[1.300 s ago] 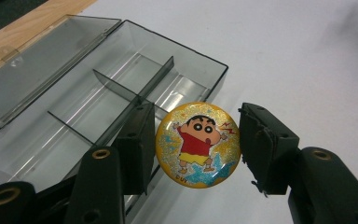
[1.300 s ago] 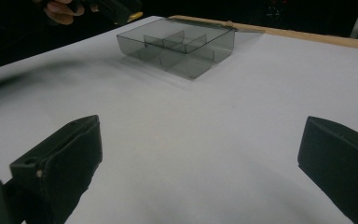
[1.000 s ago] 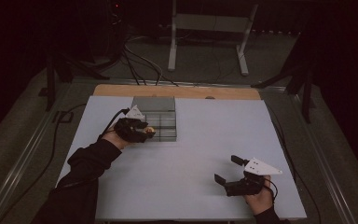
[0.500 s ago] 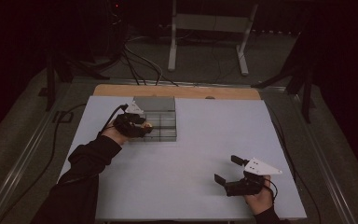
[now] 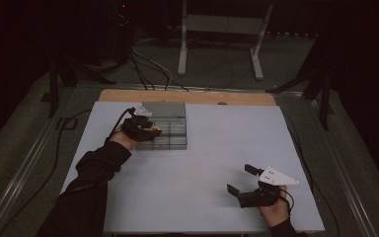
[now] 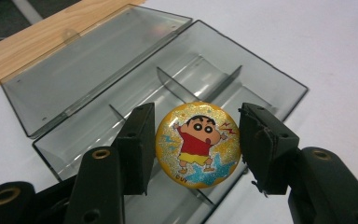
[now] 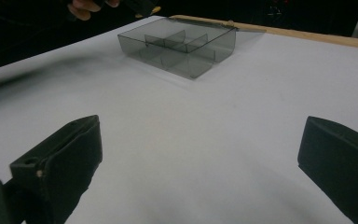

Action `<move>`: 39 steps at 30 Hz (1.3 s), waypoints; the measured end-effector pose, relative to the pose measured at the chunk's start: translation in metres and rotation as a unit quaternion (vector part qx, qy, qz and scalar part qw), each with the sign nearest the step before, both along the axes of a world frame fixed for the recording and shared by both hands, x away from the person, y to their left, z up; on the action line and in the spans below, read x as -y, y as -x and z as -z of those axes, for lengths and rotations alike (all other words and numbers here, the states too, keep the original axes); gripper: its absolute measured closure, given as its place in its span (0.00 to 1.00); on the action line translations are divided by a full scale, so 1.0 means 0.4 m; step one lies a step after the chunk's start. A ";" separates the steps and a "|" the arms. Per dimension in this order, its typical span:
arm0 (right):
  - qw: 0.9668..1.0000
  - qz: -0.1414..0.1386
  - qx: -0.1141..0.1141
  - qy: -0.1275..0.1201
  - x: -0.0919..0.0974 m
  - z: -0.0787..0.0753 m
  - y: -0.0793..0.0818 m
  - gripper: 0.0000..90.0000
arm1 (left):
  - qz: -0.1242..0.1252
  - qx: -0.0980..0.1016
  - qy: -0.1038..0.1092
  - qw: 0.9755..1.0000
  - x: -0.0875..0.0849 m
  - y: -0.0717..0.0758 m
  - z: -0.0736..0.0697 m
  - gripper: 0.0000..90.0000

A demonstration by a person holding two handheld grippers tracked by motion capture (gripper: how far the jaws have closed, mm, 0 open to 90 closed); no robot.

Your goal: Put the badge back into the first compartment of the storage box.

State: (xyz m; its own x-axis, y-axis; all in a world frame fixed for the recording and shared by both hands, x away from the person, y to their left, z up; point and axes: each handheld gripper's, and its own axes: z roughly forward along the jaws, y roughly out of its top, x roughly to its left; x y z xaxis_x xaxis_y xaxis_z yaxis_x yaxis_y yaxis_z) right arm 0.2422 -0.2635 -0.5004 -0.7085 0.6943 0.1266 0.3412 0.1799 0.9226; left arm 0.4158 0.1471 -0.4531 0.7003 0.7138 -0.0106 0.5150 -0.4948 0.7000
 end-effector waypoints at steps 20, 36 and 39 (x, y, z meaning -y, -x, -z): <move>1.000 -0.002 -0.002 0.000 0.000 0.001 0.000 0.00 | -0.051 -0.009 0.007 0.999 -0.024 -0.048 0.022 0.54; 1.000 -0.004 -0.004 -0.001 -0.001 0.002 -0.001 0.00 | -0.089 -0.014 0.005 0.996 -0.044 -0.080 0.048 0.54; 1.000 -0.003 -0.004 -0.001 0.000 0.002 -0.001 0.00 | -0.096 -0.012 0.002 0.995 -0.045 -0.083 0.051 0.54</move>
State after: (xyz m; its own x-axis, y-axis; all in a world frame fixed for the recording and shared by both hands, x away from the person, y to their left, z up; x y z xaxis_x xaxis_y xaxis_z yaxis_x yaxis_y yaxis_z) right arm 0.2427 -0.2636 -0.5013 -0.7123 0.6892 0.1327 0.3469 0.1813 0.9202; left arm 0.4489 0.1652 -0.4735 0.5510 0.8340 -0.0289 0.6158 -0.3829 0.6885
